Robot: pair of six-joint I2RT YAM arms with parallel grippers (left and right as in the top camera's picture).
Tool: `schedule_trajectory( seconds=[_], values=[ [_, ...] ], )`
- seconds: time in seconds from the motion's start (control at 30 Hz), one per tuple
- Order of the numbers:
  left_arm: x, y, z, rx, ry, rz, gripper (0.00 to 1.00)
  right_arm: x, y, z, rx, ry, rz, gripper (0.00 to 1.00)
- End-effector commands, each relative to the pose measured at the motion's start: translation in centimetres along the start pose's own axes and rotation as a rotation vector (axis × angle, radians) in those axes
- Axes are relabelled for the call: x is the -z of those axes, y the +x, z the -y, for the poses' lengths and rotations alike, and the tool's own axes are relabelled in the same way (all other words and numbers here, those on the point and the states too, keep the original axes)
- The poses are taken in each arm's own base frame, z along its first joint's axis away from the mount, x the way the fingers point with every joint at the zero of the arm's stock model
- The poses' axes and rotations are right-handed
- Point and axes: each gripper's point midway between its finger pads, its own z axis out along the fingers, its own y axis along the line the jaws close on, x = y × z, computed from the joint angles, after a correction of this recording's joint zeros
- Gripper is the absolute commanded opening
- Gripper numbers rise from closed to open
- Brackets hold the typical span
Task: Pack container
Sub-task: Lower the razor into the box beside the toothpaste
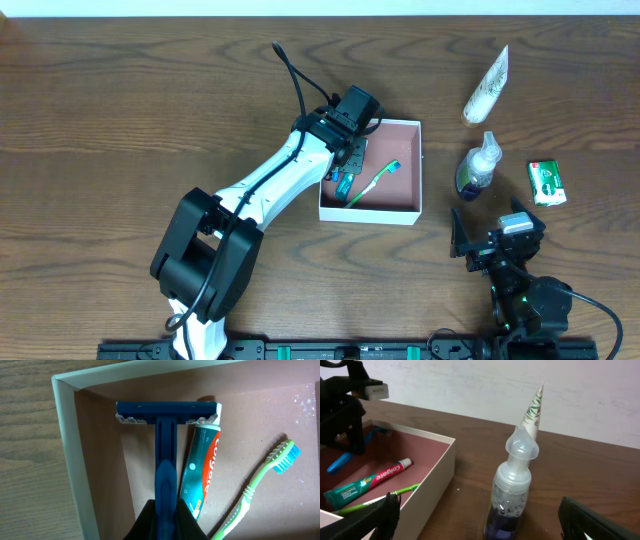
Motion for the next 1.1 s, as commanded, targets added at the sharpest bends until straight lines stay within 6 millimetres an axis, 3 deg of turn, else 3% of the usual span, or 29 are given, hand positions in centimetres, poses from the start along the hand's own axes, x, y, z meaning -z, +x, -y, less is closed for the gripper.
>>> schedule_trajectory(
  seconds=[0.0,0.17,0.3,0.83,1.0,1.07],
  values=[
    [-0.9,0.7,-0.4,0.012,-0.019,-0.03,0.08,0.0,0.1,0.1,0.009,0.004,0.002,0.99],
    [-1.8,1.7,-0.7,0.008,-0.036,-0.07,0.09,0.0,0.1,0.1,0.009,0.004,0.002,0.99],
    [-2.2,2.0,-0.8,0.006,-0.042,-0.084,0.15,0.0,0.1,0.1,0.009,0.004,0.001,0.99],
    [-2.2,1.6,-0.7,0.007,-0.036,-0.071,0.17,0.0,0.1,0.1,0.009,0.004,0.002,0.99],
    [-0.6,0.0,-0.1,0.012,-0.014,-0.02,0.17,0.0,0.1,0.1,0.009,0.004,0.001,0.99],
    [0.8,-1.1,0.2,0.016,0.004,0.019,0.25,0.0,0.1,0.1,0.009,0.004,0.001,0.99]
  ],
)
